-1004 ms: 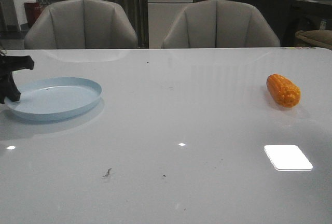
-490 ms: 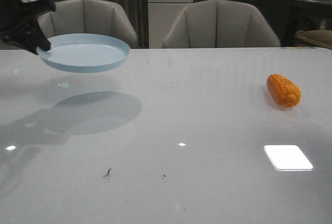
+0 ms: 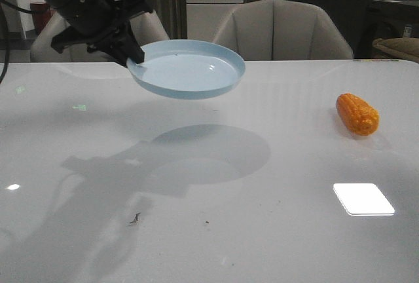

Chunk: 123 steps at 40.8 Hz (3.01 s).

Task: Place corn on plate with both arms
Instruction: 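Lower the plate onto the table center and open the left gripper, then raise the left gripper away from the plate, then lower the right gripper over the orange corn cob and close on it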

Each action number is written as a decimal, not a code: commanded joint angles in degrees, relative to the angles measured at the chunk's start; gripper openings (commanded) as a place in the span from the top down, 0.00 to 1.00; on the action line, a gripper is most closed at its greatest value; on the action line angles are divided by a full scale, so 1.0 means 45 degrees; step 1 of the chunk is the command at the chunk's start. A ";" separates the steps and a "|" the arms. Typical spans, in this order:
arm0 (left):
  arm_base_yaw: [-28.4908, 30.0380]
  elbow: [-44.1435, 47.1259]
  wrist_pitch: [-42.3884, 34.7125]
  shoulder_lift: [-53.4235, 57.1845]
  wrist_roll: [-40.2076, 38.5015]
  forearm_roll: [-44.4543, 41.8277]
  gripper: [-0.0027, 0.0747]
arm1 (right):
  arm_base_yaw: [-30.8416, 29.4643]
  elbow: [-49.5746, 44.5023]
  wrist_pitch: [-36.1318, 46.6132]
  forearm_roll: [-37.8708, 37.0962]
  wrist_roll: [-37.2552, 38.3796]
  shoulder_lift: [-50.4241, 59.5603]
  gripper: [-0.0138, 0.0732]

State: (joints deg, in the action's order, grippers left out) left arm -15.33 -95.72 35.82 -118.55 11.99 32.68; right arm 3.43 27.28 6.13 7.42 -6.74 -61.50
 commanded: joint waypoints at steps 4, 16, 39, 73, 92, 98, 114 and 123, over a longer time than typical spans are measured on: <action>-0.0447 -0.0412 -0.0439 0.0019 -0.0088 0.0530 0.84 | -0.0086 0.0487 0.0979 -0.0114 -0.0067 0.0178 0.26; -0.0499 -0.0412 -0.0986 -0.0780 -0.0088 0.0557 0.61 | -0.0086 0.0487 0.0965 -0.0114 -0.0067 0.0178 0.26; 0.0169 -0.2754 0.1185 -0.0548 0.0161 0.1000 0.51 | -0.0086 0.0718 0.0598 0.0342 -0.0055 0.0178 0.26; 0.1981 0.7614 -0.4692 1.0928 0.0161 -0.4705 0.51 | -0.1295 1.2523 -0.9172 0.0766 0.0848 -0.6468 0.26; 0.1981 1.1208 -0.4524 1.5857 0.0161 -0.4321 0.51 | -0.1268 1.7326 -1.2072 0.0181 0.0963 -1.2165 0.26; 0.1981 1.1208 -0.4653 1.6105 0.0161 -0.4321 0.51 | -0.1173 1.7337 -1.1909 0.0328 0.0963 -1.2700 0.26; 0.1981 1.1208 -0.4653 1.6105 0.0161 -0.4321 0.51 | -0.1145 1.7337 -1.1599 0.0343 0.0952 -1.3736 0.26; 0.1981 1.1208 -0.4677 1.6105 0.0161 -0.4321 0.51 | -0.1145 1.7337 -1.1354 0.0343 0.0952 -1.3971 0.26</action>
State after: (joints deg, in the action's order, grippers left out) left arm -6.50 -43.69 19.85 -46.59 12.80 12.35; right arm -1.56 103.30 -47.46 8.31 -2.54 -128.18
